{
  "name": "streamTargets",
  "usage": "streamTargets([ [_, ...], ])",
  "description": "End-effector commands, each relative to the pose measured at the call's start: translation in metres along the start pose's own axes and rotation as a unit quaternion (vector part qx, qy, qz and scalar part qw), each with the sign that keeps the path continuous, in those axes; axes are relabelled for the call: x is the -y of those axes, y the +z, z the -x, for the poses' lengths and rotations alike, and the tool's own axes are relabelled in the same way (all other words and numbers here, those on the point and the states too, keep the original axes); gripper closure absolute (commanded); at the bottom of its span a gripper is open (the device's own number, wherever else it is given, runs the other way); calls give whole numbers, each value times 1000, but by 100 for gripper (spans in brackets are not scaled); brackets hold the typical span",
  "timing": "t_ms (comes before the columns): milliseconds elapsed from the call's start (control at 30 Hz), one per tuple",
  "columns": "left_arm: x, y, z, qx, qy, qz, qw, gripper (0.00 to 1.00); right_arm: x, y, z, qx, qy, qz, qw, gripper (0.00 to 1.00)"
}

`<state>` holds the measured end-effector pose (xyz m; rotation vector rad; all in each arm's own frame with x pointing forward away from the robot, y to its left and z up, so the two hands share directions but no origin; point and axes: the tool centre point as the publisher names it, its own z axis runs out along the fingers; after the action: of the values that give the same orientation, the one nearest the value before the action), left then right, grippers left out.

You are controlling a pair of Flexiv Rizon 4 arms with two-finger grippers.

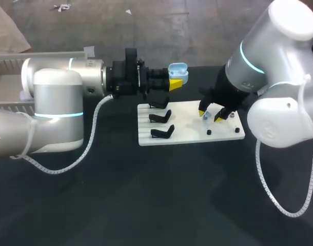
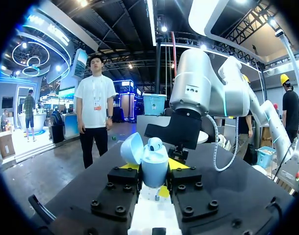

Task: Pick up each earbud case from the left stands, insert the matching earbuds, close the lid, and place the case in the box.

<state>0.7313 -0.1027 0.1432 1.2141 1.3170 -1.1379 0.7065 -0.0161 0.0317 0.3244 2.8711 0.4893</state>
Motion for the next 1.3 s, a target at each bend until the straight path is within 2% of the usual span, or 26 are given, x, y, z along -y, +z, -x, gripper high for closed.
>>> streamTargets([
  [33,0,1,-1,2,1,2,1000,100,-1,1,2,-4,0,0,1000,56],
  [367,0,1,-1,2,1,2,1000,100,0,3,3,-5,1,-2,1000,60],
  [433,0,1,-1,2,1,2,1000,100,0,3,3,-5,0,-1,1000,66],
  [1167,0,1,-1,2,1,2,1000,100,0,5,3,-7,1,-2,1000,67],
  [1300,0,1,-1,2,1,2,1000,100,-1,5,3,-7,1,-1,1000,71],
])
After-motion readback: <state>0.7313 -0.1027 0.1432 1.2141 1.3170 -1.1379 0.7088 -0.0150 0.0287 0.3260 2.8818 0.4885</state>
